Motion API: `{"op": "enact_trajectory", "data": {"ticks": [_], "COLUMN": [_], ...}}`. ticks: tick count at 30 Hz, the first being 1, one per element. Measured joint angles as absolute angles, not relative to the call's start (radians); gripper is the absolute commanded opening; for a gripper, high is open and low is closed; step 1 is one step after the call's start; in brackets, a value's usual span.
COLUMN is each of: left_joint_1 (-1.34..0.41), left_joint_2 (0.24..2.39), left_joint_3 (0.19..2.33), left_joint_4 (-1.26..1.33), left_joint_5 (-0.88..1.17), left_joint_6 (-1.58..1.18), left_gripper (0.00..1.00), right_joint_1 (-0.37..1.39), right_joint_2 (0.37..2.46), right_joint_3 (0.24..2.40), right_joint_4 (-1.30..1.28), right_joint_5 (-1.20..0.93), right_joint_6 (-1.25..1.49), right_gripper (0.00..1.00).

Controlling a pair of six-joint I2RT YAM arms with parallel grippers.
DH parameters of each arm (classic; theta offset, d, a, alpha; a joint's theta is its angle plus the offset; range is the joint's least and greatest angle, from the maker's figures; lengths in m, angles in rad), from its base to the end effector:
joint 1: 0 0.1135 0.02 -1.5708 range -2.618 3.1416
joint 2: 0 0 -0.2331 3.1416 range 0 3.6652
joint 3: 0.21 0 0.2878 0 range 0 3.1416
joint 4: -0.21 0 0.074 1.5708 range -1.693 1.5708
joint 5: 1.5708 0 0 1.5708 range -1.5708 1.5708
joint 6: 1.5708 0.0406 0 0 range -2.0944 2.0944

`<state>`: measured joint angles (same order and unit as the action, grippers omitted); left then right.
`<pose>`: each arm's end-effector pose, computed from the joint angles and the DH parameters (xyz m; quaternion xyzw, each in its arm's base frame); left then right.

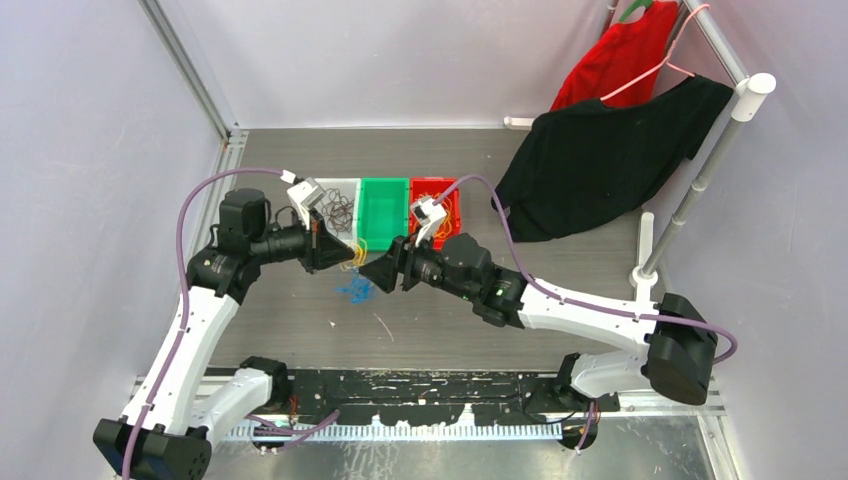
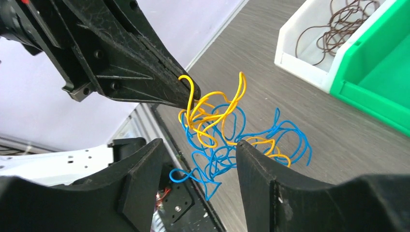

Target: Untangle the cables

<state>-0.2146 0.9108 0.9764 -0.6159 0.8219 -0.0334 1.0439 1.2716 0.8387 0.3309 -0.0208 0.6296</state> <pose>0.2288 -0.0803 0.3228 0.2667 0.7790 -0.4013 0.4012 0.1732 0.2995 0.2610 -0.1595 0.7249 0.5027 0.4432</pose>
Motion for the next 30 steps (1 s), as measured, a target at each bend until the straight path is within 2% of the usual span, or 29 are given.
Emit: {"op": "enact_trajectory", "data": {"ticks": [6, 11, 18, 30], "left_joint_1": [-0.216, -0.216, -0.217, -0.218], "left_joint_2": [0.905, 0.901, 0.905, 0.926], "left_joint_3": [0.976, 0.979, 1.005, 1.111], "left_joint_4": [-0.614, -0.618, -0.616, -0.558], "left_joint_5": [0.813, 0.833, 0.883, 0.921], "left_joint_6": [-0.091, -0.107, -0.149, -0.255], "left_gripper": [0.00, 0.00, 0.00, 0.00], "right_joint_1": [1.090, 1.100, 1.118, 1.120], "right_joint_2": [1.317, 1.375, 1.416, 1.457], "right_joint_3": [0.876, 0.903, 0.903, 0.823], "right_joint_4": [0.325, 0.339, 0.396, 0.545], "right_joint_5": [0.134, 0.201, 0.206, 0.200], "right_joint_6": [0.544, 0.513, 0.506, 0.549], "right_gripper": [0.53, 0.54, 0.55, 0.52]}}
